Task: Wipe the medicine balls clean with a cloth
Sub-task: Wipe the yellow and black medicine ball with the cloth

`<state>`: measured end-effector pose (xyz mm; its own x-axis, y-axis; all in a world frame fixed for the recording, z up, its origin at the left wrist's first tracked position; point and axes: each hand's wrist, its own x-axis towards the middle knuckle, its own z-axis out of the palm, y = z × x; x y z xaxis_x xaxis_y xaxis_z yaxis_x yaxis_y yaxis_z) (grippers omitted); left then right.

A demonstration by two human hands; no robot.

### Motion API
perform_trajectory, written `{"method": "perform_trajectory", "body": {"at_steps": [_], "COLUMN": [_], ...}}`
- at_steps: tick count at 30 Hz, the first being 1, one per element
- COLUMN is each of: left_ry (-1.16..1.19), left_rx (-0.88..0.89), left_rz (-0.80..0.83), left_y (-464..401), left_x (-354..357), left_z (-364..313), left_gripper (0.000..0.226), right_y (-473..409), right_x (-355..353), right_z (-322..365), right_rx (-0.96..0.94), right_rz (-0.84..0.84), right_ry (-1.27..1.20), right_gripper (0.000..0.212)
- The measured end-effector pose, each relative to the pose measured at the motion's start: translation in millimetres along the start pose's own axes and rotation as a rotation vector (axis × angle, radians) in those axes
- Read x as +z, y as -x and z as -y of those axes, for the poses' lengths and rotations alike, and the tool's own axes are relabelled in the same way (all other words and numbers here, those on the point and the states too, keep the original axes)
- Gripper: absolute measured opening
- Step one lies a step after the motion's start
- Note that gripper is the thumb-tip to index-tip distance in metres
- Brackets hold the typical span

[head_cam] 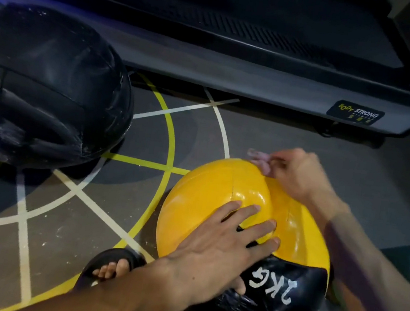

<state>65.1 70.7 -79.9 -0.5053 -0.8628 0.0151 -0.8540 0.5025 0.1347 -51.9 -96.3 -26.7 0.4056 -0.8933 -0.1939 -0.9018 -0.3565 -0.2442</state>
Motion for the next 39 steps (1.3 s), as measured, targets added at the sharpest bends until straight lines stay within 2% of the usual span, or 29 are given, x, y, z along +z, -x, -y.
{"method": "perform_trajectory", "body": {"at_steps": [1, 3, 5, 8, 10, 15, 21, 26, 28, 31, 33, 36, 37, 39], "left_ry": [0.003, 0.013, 0.002, -0.011, -0.010, -0.041, 0.070, 0.050, 0.054, 0.098, 0.105, 0.087, 0.100, 0.159], "left_rx": [0.010, 0.008, 0.003, 0.009, 0.007, -0.036, -0.155, -0.194, -0.192, -0.180, -0.195, -0.200, -0.198, -0.200], "left_rz": [0.002, 0.025, 0.070, 0.116, 0.091, -0.009, -0.311, -0.204, -0.200, -0.191, -0.203, -0.218, -0.225, -0.247], "left_y": [1, 1, -2, -4, -4, 3, 44, 54, 55, 58, 61, 60, 59, 56], "left_x": [0, 0, 2, 5, 8, 9, 19, 38, 39, 42, 44, 48, 49, 52], "left_z": [0, 0, 1, 1, 1, 3, 18, 17, 18, 20, 19, 20, 20, 21], "left_gripper": [0.092, 0.093, 0.094, 0.089, 0.088, 0.089, 0.057, 0.056, 0.055, 0.053, 0.053, 0.052, 0.052, 0.045], "right_y": [2, 4, 6, 13, 12, -7, -2, -3, 3, 14, -2, -25, -24, -10], "right_x": [-5, -2, 10, 25, 30, 12, 14, 21, 26, 40, 39, 34, 40, 63], "right_z": [-13, -11, 20, 76, 84, 40, 4, 16, 45, 92, 101, 99, 105, 127], "right_rx": [0.058, 0.042, -0.100, -0.365, -0.432, -0.244, -0.121, -0.147, -0.277, -0.499, -0.479, -0.316, -0.327, -0.454], "right_rz": [-0.015, -0.038, -0.001, 0.202, 0.251, 0.054, -0.078, -0.090, 0.026, 0.357, 0.380, 0.255, 0.263, 0.405], "right_ry": [0.010, -0.007, -0.056, -0.053, 0.006, 0.043, -0.123, -0.062, -0.079, -0.009, 0.100, 0.233, 0.232, 0.214], "right_gripper": [0.023, 0.026, 0.030, 0.037, 0.037, 0.033, 0.029, 0.032, 0.035, 0.034, 0.026, 0.021, 0.020, 0.013]}}
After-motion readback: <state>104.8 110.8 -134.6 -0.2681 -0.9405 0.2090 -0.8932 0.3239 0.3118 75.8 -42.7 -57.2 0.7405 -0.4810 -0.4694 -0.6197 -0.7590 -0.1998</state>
